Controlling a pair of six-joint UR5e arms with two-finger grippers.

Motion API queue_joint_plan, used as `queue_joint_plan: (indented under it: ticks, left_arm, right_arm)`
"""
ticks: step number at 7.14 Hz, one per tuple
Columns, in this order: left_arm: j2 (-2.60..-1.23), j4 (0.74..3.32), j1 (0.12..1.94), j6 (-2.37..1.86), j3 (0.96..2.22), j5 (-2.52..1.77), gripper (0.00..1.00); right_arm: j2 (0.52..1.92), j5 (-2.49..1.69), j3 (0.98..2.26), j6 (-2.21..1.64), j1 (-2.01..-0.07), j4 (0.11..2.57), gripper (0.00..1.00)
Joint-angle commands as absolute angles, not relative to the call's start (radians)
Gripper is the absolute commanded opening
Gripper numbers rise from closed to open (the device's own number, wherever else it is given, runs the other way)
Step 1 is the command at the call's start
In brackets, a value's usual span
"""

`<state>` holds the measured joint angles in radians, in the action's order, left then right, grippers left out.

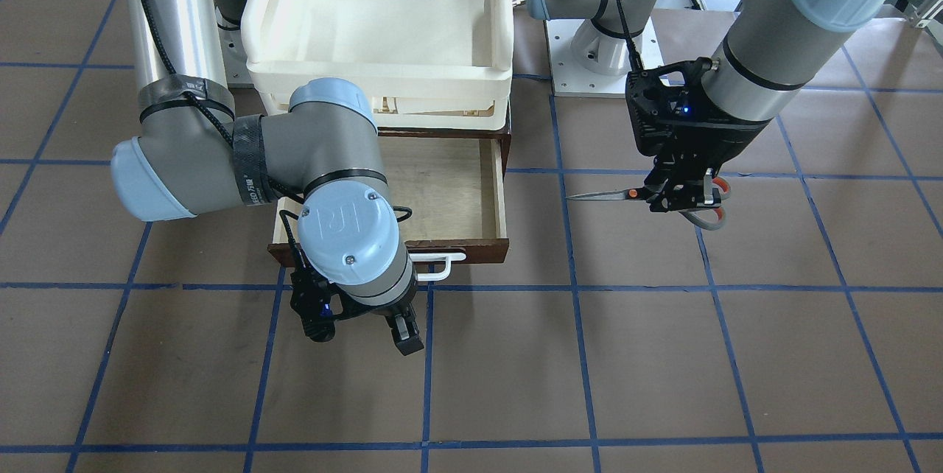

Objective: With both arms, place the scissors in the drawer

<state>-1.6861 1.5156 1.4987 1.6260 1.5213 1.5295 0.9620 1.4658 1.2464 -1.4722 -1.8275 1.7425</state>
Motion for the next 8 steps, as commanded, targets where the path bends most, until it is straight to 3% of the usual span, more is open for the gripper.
queue_joint_plan:
  ticks: [1,8]
  left_arm:
    - [-1.686,1.516,1.499,1.626,1.522,1.529,0.01]
    - [-1.681,1.514,1.499,1.626,1.534,1.529,0.01]
  right_arm:
    - [0.96,1.465,1.246,-1.462,-1.816,1.741,1.0]
    - [0.956,1.465,1.227,-1.44,-1.79,1.741,1.0]
